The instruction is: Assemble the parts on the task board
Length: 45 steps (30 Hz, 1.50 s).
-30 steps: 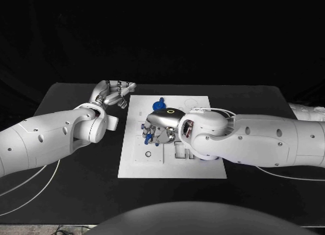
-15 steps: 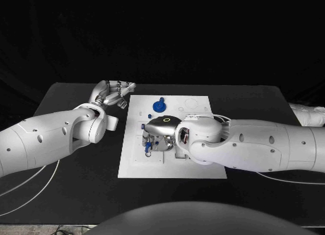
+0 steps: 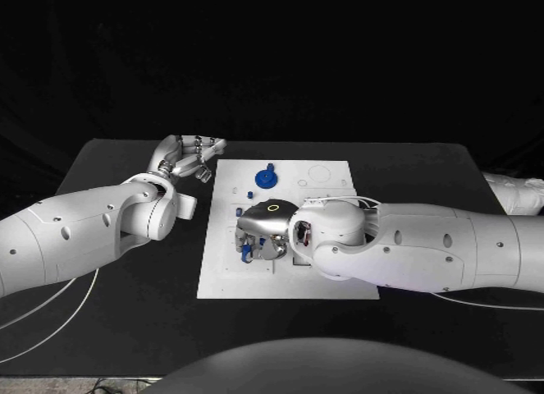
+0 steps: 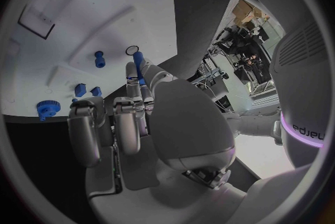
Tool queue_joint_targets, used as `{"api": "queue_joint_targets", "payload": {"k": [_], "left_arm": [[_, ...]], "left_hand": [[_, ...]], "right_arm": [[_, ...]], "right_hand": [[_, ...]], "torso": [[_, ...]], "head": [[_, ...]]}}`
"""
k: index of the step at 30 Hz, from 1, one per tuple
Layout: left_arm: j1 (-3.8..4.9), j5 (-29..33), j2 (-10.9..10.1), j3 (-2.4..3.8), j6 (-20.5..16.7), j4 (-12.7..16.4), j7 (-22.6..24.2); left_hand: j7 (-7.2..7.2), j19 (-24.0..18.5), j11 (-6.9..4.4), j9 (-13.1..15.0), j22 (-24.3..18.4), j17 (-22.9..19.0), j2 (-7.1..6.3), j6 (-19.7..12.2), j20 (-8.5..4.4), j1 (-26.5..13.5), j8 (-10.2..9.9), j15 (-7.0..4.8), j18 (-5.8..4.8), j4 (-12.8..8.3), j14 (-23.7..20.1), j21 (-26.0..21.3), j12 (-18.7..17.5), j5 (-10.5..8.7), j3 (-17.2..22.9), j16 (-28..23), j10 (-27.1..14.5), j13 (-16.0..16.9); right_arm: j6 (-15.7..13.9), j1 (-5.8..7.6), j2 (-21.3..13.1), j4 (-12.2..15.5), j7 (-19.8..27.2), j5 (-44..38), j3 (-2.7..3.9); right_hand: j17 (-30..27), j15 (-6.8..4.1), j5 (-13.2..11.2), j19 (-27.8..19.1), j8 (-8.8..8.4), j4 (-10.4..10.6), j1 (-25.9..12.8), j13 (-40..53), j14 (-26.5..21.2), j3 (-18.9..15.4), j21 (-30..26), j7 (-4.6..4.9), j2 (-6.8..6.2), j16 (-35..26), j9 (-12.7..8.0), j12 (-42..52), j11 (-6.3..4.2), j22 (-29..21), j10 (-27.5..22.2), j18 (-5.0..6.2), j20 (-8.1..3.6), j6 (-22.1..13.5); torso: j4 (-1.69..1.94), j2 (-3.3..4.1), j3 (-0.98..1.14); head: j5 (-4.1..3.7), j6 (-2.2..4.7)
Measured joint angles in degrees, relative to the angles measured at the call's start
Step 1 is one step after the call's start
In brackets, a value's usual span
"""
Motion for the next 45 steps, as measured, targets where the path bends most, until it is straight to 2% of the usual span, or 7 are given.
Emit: {"api": "queue_joint_targets", "payload": {"k": [4, 23, 26, 45], "left_arm": [[0.0, 0.0, -0.13, 0.0, 0.0, 0.06, 0.0], [0.0, 0.0, -0.12, 0.0, 0.01, 0.02, 0.0], [0.0, 0.0, -0.12, 0.0, 0.01, 0.0, 0.0], [0.0, 0.0, -0.02, -0.01, 0.03, -0.08, -0.03]], "left_hand": [[0.0, 0.0, 0.0, 0.0, 0.0, -0.04, 0.0, 0.0, 0.0, 0.0, 0.0, 0.0, 0.0, 0.0, 0.0, 0.0, 0.0, 0.0, 0.0, 0.0, 0.0, 0.0], [0.0, 0.0, 0.0, 0.0, 0.0, -0.03, 0.0, 0.0, 0.0, 0.0, 0.0, 0.0, 0.0, 0.0, 0.0, 0.01, 0.0, 0.0, 0.0, 0.0, 0.0, 0.0], [0.0, 0.0, 0.0, 0.0, 0.0, -0.03, 0.0, 0.0, 0.0, 0.0, 0.0, 0.0, 0.0, 0.0, 0.0, 0.01, 0.0, 0.0, 0.0, 0.0, 0.0, 0.0], [0.0, 0.0, 0.0, 0.0, 0.0, -0.03, 0.0, 0.0, 0.0, 0.0, 0.0, 0.0, 0.0, 0.0, 0.0, 0.02, 0.0, 0.0, 0.0, 0.01, 0.0, 0.0]], "right_arm": [[0.38, -0.03, 0.18, -0.04, 0.0, -0.64, 0.01], [1.81, -0.06, 0.54, -0.04, -0.45, -4.96, 0.02], [2.08, -0.06, 0.55, -0.02, -0.66, -5.41, 0.02], [3.03, -0.07, 0.33, 0.34, -1.03, -6.28, 0.08]], "right_hand": [[0.0, 0.21, -0.01, -0.01, 0.0, -0.05, 0.0, 0.0, -0.21, 0.05, 0.0, 0.07, 0.0, 0.0, 0.0, 0.0, 0.0, 0.0, 0.0, 0.0, 0.44, -0.07], [-0.01, 0.21, -0.11, -0.01, -0.04, -0.17, -0.01, 0.01, -0.21, 0.15, 0.0, 0.26, -0.01, 0.0, -0.12, 0.0, 0.21, -0.01, -0.2, 0.0, 0.44, -0.26], [-0.01, 0.21, -0.17, -0.01, -0.07, -0.17, -0.01, 0.01, -0.21, 0.15, 0.0, 0.33, -0.01, 0.0, -0.19, 0.0, -0.01, -0.01, -0.42, 0.0, 0.43, -0.32], [-0.02, 0.21, 0.05, -0.01, -0.44, -0.17, -0.02, 0.01, -0.21, 0.14, 0.0, 0.43, -0.02, 0.0, -0.19, 0.0, -0.01, -0.02, -0.42, 0.0, 0.43, -0.05]], "torso": [[0.01, 0.01, -0.01], [0.01, 0.01, 0.03], [0.03, 0.01, 0.04], [-0.01, 0.01, -0.02]], "head": [[-0.04, 0.0], [-0.21, 0.0], [-0.21, 0.0], [-0.51, 0.0]]}}
